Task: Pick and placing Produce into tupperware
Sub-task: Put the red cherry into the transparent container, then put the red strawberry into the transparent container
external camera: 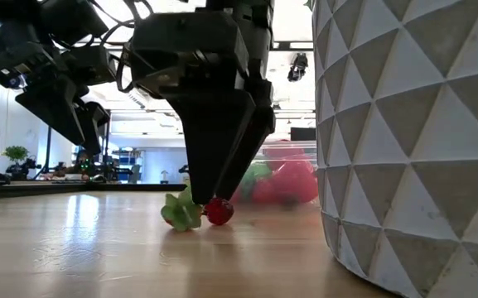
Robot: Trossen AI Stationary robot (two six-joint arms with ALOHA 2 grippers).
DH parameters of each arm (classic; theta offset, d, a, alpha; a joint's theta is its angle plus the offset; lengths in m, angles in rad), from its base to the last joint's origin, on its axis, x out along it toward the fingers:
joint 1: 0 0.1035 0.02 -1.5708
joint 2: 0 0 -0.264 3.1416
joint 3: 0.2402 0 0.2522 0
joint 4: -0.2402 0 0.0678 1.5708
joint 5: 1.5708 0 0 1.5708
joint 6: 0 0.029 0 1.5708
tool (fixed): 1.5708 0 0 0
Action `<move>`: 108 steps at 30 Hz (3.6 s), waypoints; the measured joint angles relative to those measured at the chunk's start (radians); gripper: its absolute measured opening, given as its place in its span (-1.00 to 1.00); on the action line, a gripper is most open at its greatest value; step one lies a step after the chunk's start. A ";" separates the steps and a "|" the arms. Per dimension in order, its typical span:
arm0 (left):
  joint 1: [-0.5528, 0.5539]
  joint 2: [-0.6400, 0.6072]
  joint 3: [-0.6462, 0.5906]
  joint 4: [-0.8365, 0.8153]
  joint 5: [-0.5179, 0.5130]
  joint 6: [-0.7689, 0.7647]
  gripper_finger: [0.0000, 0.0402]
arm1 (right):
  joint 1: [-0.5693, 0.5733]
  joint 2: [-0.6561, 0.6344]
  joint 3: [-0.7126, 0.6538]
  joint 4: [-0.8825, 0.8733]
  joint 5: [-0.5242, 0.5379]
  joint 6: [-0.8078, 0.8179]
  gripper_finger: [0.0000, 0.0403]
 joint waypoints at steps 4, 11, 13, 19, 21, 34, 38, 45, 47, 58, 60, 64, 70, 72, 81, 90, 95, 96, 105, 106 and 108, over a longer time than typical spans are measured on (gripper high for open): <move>0.001 0.000 0.000 0.000 0.000 0.000 0.02 | 0.000 0.000 -0.018 0.000 0.000 0.000 0.11; 0.001 0.000 0.000 0.000 0.000 0.000 0.02 | 0.005 0.000 -0.031 -0.002 -0.056 -0.048 0.11; 0.001 0.000 0.000 -0.001 0.000 0.000 0.02 | 0.011 0.000 -0.029 0.001 -0.055 -0.079 0.11; 0.000 0.000 0.000 -0.001 0.000 0.000 0.02 | 0.013 0.000 -0.035 0.009 -0.040 -0.082 0.11; 0.000 0.000 0.000 -0.001 0.000 0.000 0.02 | 0.013 0.000 -0.038 0.011 -0.015 -0.081 0.11; 0.000 0.000 0.000 -0.001 0.000 0.000 0.02 | 0.010 0.000 -0.050 0.036 0.016 -0.079 0.03; 0.000 0.000 0.000 -0.001 0.000 0.000 0.02 | 0.010 0.000 -0.051 0.038 0.016 -0.079 -0.13; 0.000 0.000 0.000 -0.001 0.000 0.000 0.02 | 0.010 0.000 -0.051 0.053 0.017 -0.079 -0.33; -0.001 0.000 0.000 -0.001 0.000 0.001 0.02 | 0.010 0.000 -0.051 0.056 0.033 -0.078 -0.36; 0.000 -0.001 0.000 -0.001 0.000 0.000 0.02 | 0.010 -0.001 -0.052 0.055 0.078 -0.078 -0.65; 0.000 -0.001 0.000 -0.001 0.000 0.001 0.02 | 0.010 -0.001 -0.052 0.054 0.075 -0.078 -0.70; 0.000 -0.001 0.000 -0.001 0.000 0.001 0.02 | 0.010 -0.002 -0.052 0.053 0.068 -0.075 -0.75; 0.000 -0.001 0.000 -0.001 0.000 0.000 0.02 | 0.010 -0.004 -0.040 0.046 0.047 -0.009 -0.75; 0.001 -0.001 0.000 -0.001 0.000 0.000 0.02 | 0.010 -0.008 -0.013 0.044 0.047 0.016 -0.75; 0.001 -0.001 0.000 -0.001 0.000 0.000 0.02 | 0.007 -0.091 0.152 -0.093 0.407 0.221 -0.75; 0.000 -0.001 -0.001 0.002 0.000 0.000 0.02 | -0.125 -0.120 0.134 -0.423 0.337 0.531 -0.75; 0.000 -0.001 -0.001 0.007 0.000 0.000 0.02 | -0.171 -0.119 0.120 -0.299 0.294 0.428 -0.64; 0.000 -0.001 -0.001 0.006 0.000 0.000 0.02 | -0.178 -0.119 0.122 -0.294 0.286 0.427 -0.59; 0.000 -0.001 -0.001 0.004 0.000 0.000 0.02 | -0.195 -0.119 0.121 -0.310 0.286 0.472 -0.12; 0.000 -0.001 -0.001 0.004 0.000 0.001 0.02 | -0.195 -0.119 0.124 -0.312 0.286 0.472 -0.09; 0.000 -0.001 -0.001 0.009 0.000 0.001 0.02 | -0.191 -0.119 0.142 -0.310 0.286 0.472 -0.04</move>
